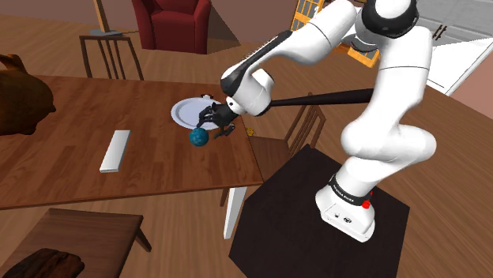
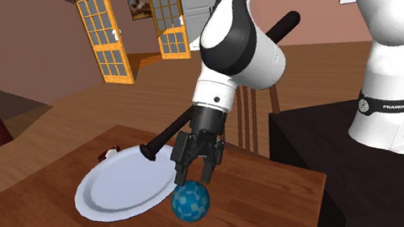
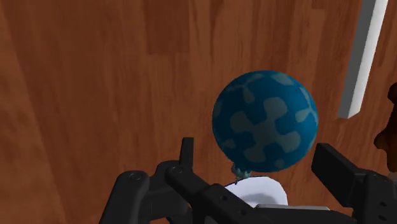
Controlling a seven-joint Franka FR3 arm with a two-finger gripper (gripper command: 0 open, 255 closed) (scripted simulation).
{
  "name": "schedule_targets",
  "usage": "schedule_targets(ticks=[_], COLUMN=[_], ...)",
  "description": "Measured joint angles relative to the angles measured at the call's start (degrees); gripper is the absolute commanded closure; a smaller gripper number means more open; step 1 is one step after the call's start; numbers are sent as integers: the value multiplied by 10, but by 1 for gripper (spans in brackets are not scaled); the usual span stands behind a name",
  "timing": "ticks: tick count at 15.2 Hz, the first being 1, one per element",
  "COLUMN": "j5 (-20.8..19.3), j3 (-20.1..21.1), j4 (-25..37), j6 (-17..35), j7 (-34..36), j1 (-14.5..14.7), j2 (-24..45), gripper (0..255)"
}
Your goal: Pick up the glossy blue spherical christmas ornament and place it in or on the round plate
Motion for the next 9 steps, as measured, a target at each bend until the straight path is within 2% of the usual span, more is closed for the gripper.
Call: schedule_targets(ticks=[1,2,3,6,9], j5=[11,11,9,-3,-14], j3=[53,79,89,86,67], j4=[-10,-14,-13,-2,19], j6=[30,47,62,89,106], j7=[-18,-22,-24,-28,-30], j1=[-54,-78,-84,-73,-43], j2=[60,92,115,156,184], gripper=[0,0,0,0,0])
